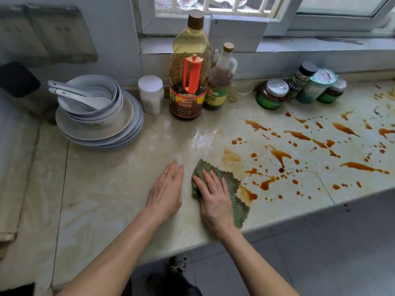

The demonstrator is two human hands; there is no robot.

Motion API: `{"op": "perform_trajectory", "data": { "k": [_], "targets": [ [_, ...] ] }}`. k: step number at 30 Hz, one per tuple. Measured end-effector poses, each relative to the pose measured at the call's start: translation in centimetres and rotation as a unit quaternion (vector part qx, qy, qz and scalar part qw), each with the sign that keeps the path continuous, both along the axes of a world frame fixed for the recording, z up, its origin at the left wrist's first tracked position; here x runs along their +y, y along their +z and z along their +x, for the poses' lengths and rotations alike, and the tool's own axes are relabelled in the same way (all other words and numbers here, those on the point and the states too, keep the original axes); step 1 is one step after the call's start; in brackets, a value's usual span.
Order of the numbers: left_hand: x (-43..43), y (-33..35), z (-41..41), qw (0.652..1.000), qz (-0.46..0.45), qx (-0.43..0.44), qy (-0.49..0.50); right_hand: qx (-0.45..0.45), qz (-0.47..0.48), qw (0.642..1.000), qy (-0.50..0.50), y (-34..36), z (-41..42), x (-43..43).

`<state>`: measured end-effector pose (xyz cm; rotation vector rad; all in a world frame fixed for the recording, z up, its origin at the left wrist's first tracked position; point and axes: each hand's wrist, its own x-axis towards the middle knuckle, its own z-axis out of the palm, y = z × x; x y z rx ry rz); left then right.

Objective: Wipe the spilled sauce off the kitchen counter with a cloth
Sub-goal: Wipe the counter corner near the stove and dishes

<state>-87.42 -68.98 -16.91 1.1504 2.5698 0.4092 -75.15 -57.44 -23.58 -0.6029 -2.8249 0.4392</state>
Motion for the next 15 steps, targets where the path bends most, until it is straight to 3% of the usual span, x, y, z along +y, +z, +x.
{"op": "perform_trajectory", "data": {
  "k": [4, 9, 15],
  "targets": [
    [0.5, -1.0, 1.7, 0.999, -0.024, -0.005, -0.024, -0.001, 0.021, 0.998, 0.054, -0.1, 2.0, 2.6],
    [0.1, -1.1, 2.0, 0.998, -0.051, -0.007, -0.034, -0.035, 0.011, 0.999, -0.009, 0.4, 3.1, 5.2],
    [0.4, -1.5, 2.1, 0.997, -0.065, -0.006, -0.031, -0.042, 0.013, 0.998, -0.038, 0.4, 2.7, 1.8]
  ]
}}
